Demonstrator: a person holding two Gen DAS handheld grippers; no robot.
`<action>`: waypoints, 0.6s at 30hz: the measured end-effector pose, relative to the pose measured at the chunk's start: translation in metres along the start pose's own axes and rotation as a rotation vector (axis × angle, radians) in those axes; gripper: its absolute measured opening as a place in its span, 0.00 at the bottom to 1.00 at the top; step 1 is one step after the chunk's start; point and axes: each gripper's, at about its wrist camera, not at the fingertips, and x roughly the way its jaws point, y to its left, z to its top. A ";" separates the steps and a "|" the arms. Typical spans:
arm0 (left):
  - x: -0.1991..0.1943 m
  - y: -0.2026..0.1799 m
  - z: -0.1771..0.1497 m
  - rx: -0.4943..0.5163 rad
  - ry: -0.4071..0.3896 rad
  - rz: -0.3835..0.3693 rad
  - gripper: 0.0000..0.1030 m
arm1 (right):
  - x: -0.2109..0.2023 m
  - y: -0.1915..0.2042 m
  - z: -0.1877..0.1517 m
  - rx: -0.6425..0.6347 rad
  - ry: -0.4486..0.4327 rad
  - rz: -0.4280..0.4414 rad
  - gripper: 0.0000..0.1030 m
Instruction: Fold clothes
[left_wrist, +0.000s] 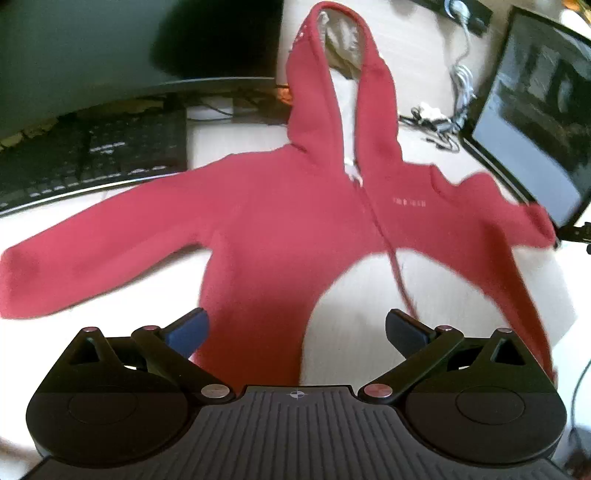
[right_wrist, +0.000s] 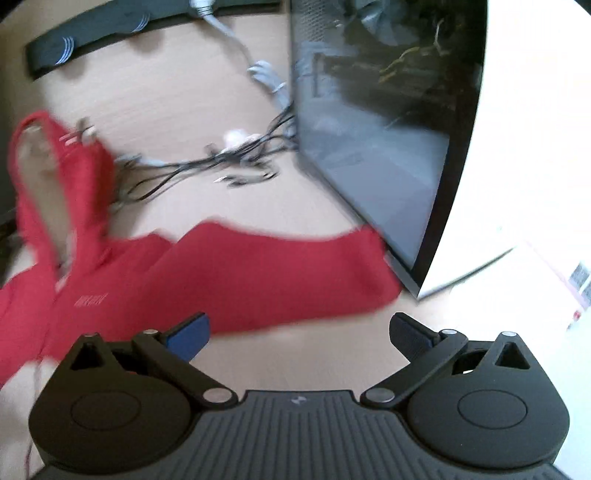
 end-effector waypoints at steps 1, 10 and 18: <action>-0.009 0.001 -0.009 0.010 0.001 0.005 1.00 | -0.008 0.000 -0.009 -0.015 0.006 0.019 1.00; -0.059 0.004 -0.079 0.070 0.012 0.008 1.00 | -0.082 0.051 -0.133 -0.295 0.039 0.143 1.00; -0.082 0.004 -0.111 0.144 0.007 0.053 1.00 | -0.063 0.064 -0.201 -0.303 0.053 -0.047 1.00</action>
